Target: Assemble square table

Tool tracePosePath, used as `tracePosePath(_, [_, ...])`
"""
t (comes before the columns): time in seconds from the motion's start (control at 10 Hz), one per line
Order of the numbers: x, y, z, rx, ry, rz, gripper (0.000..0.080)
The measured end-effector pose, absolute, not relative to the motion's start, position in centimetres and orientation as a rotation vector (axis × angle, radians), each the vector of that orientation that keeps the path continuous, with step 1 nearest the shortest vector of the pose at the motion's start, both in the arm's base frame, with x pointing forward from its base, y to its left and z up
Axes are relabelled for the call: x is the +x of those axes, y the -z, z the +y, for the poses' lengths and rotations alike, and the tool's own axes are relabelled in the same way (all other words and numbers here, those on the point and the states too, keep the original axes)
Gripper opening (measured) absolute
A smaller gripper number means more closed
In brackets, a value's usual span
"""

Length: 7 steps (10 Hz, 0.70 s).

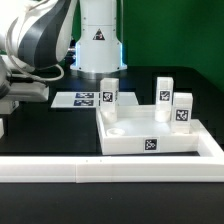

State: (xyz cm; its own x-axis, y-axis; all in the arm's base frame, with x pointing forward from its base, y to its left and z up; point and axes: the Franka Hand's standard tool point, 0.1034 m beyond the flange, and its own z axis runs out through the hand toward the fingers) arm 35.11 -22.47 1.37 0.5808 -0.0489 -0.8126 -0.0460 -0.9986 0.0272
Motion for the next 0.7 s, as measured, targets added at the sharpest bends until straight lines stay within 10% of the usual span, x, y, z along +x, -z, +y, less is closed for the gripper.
tracePosePath(0.2, [35.40,-1.40,-22.43,2.791,1.429,-0.078,0.0649])
tracePosePath(0.7, [35.32,-1.37,-22.45,2.791,1.430,-0.079,0.0286])
